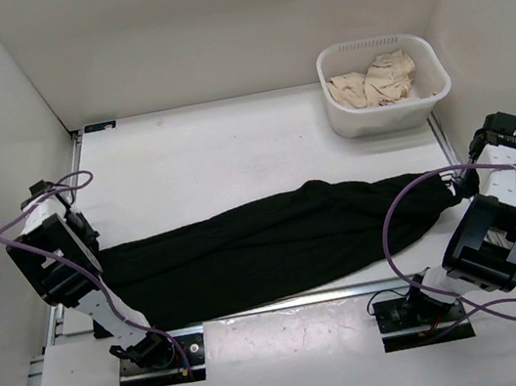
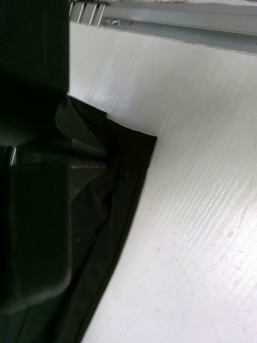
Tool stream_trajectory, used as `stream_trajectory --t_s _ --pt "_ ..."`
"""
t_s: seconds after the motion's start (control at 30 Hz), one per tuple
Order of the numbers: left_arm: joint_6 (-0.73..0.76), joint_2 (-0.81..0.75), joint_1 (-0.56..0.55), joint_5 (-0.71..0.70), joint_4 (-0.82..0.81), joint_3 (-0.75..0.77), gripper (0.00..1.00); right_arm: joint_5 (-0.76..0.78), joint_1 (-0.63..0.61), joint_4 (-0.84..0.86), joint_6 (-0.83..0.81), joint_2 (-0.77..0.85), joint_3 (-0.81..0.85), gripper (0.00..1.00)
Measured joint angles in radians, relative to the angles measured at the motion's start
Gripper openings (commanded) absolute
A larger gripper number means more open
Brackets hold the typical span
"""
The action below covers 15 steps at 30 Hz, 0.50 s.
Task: Fold and stack the trousers
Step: Fold the trousers
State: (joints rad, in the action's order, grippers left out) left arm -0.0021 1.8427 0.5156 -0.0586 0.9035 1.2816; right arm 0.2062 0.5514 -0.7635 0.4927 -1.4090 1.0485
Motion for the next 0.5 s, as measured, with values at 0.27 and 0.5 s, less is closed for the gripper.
stream_trajectory --t_s 0.27,0.5 --pt "0.002 -0.005 0.0 -0.012 0.0 0.0 0.14 0.0 0.0 0.0 -0.003 0.0 0.0 0.0" --pt "0.002 -0.168 0.046 -0.021 0.009 -0.012 0.14 0.0 0.0 -0.001 -0.003 0.005 0.0 0.0"
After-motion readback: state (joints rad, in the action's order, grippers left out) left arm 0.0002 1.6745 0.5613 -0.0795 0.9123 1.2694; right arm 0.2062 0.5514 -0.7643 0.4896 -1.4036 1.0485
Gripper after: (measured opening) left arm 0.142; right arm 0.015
